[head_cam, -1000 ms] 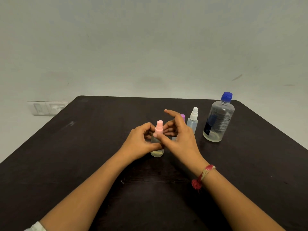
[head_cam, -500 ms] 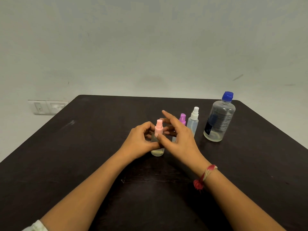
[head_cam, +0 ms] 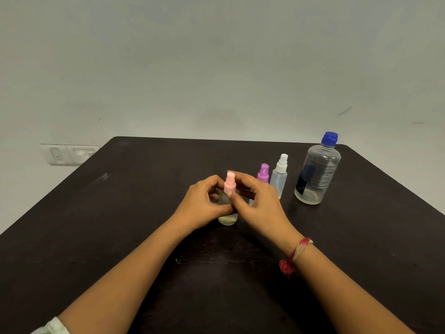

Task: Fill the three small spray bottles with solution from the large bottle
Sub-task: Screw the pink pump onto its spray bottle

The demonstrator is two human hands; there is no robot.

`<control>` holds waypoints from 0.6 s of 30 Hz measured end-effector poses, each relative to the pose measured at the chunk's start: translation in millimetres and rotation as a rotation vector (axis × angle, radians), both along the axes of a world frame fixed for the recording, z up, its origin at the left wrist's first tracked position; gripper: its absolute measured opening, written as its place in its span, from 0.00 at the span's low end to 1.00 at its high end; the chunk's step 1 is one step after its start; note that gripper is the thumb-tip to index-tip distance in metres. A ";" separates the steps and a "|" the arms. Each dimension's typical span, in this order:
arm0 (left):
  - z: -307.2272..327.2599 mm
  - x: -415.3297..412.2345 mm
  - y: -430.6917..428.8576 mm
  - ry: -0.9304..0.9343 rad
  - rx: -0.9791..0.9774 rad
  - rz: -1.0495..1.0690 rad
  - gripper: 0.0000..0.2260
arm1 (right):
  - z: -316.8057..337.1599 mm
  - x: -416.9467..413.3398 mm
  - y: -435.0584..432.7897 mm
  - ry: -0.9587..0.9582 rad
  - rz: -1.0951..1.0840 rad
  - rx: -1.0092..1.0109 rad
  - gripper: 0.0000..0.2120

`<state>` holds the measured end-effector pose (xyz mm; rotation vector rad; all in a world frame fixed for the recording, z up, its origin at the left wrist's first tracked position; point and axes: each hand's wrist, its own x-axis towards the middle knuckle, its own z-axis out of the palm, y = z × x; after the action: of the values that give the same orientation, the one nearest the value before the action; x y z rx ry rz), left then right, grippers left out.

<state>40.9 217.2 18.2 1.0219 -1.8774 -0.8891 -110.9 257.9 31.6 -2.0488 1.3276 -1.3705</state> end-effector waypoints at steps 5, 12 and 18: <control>-0.5 -0.4 -0.8 0.002 -0.003 -0.015 0.14 | 2.2 -1.0 -1.6 -0.038 -0.030 -0.002 0.11; 0.0 1.5 -2.2 -0.001 0.010 -0.021 0.13 | 0.0 1.8 -0.4 -0.009 -0.023 0.001 0.17; 0.1 1.2 -2.4 -0.006 0.008 -0.048 0.15 | 4.9 -0.1 -2.4 -0.097 -0.025 0.059 0.11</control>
<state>42.0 214.8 18.3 0.9886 -1.9126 -0.9226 -111.0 255.5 36.5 -1.9090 1.3404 -1.4046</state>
